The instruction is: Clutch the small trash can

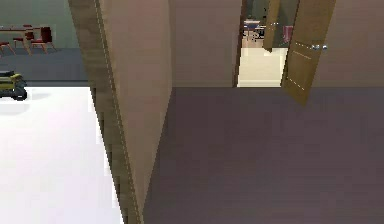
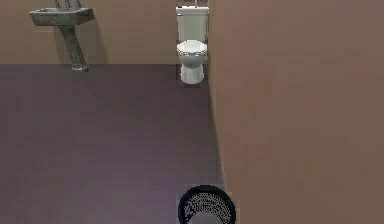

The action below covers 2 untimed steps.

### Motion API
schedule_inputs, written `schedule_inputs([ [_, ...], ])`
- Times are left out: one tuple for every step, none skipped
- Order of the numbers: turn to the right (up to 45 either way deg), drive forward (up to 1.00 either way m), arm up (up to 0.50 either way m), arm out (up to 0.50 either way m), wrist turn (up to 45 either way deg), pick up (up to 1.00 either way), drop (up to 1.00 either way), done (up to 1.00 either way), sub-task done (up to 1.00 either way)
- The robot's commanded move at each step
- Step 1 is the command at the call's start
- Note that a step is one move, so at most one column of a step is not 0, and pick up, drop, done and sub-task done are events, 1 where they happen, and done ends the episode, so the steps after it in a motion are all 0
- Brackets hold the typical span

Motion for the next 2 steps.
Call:
schedule_inputs([
  [0.0, 0.00, 0.00, 0.00, 0.0, 1.00, 0.00, 0.00, 0.00],
  [0.0, 0.00, 0.10, 0.00, 0.0, 0.00, 0.00, 0.00, 0.00],
])
